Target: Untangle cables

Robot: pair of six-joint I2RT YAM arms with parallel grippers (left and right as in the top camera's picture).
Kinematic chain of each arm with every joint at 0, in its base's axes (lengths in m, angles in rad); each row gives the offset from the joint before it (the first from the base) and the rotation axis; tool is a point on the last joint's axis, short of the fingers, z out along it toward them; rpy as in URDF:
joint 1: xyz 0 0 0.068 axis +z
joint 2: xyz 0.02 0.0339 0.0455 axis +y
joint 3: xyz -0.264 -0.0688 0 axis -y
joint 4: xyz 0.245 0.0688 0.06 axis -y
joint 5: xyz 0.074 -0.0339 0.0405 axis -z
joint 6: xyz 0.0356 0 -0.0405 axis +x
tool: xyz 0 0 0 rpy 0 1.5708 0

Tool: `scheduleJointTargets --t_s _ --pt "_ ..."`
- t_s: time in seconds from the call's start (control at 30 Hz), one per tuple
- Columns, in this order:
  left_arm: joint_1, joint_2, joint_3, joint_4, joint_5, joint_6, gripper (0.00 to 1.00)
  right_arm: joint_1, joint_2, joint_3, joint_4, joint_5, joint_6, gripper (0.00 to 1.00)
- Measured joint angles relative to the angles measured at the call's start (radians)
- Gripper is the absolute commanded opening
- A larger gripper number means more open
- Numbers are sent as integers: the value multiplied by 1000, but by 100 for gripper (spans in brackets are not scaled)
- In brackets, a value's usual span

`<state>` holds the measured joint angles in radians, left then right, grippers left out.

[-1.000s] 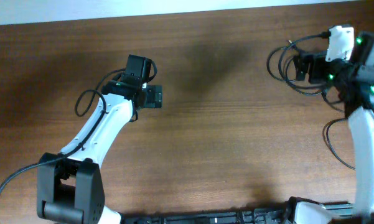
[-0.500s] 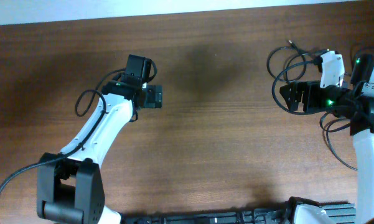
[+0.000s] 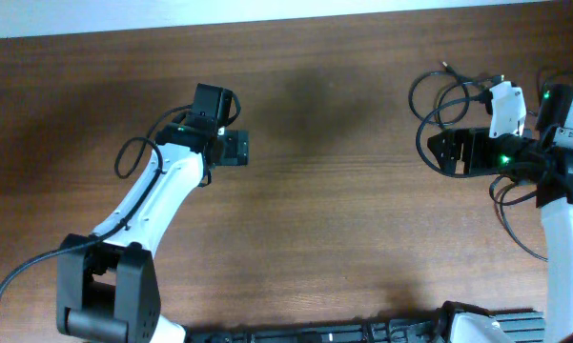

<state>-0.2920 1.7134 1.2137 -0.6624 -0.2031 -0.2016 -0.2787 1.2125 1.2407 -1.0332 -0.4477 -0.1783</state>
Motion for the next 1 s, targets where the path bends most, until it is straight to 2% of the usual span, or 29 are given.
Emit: scheduleJointTargets --t_s 0.2,0.37,0.53,1.0 --pt "0 0 0 0 0 0 99 6 0 0 -2 0 0 99" --pt "0 0 0 0 0 0 99 72 -32 -5 62 -2 -1 99" --pt "0 0 0 0 0 0 99 158 -169 -111 285 -9 -1 99" --pt "0 0 0 0 0 0 99 176 -560 -748 1017 -79 0 99"
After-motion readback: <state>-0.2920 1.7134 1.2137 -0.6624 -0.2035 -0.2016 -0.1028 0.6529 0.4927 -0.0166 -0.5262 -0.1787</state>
